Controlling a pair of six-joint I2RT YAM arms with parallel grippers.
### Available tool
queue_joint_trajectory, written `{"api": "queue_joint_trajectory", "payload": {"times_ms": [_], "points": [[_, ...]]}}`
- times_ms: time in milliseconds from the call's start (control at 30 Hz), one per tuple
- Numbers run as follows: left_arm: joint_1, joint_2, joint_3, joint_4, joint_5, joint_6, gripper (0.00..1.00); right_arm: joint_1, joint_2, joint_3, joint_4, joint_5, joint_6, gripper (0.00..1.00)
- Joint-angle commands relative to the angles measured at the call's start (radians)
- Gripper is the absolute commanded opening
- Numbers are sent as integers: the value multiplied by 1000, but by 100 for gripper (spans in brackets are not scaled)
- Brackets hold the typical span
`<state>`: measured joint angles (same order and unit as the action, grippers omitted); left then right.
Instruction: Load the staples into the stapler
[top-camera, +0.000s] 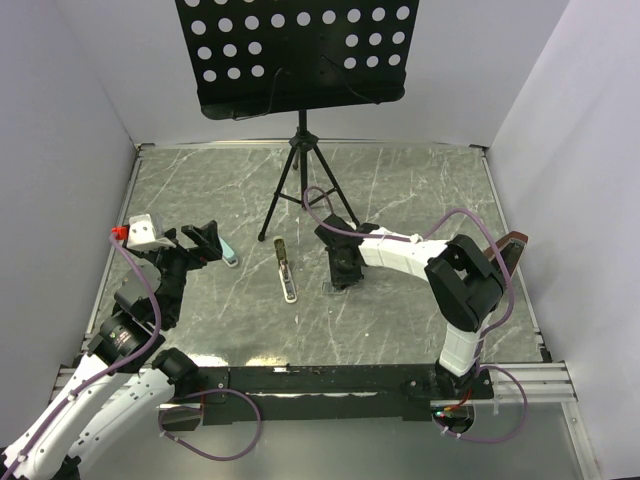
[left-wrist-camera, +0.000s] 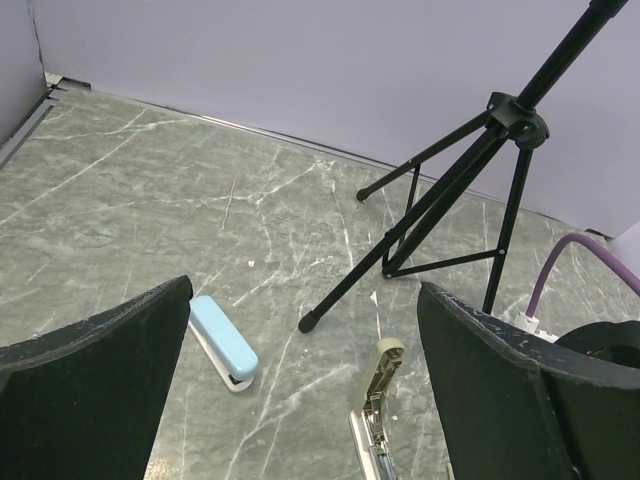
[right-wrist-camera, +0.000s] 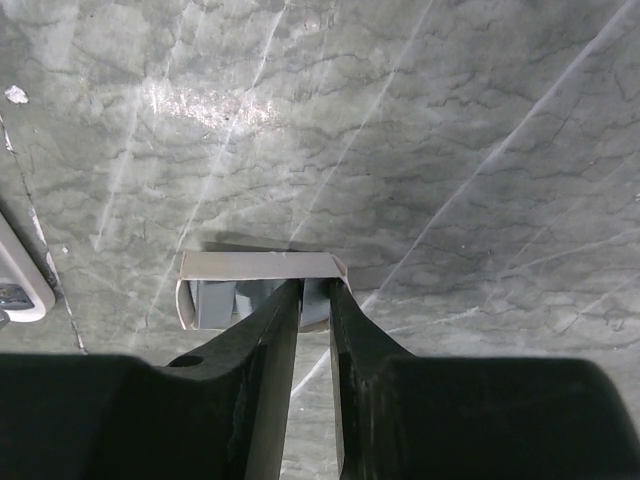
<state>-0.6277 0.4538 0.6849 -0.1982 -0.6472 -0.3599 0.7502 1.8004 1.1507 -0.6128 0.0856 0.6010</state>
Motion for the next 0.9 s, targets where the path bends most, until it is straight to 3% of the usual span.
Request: {"api": "queue_joint_trajectory", "payload": {"times_ms": [0,500,667,867], "points": [[5,2,16,39,11,16,99,-14,-35,-25,8,-26,8,27],[3,6,15,39,14,16,99,-5,-70,33,-67,92,-43,23],[3,6,15,39,12,18,100,-3,-62,40,-61,100,-64,9],[5,8,15,39,14,18,99,-3,-67,53,-68,118,-90,6]]}}
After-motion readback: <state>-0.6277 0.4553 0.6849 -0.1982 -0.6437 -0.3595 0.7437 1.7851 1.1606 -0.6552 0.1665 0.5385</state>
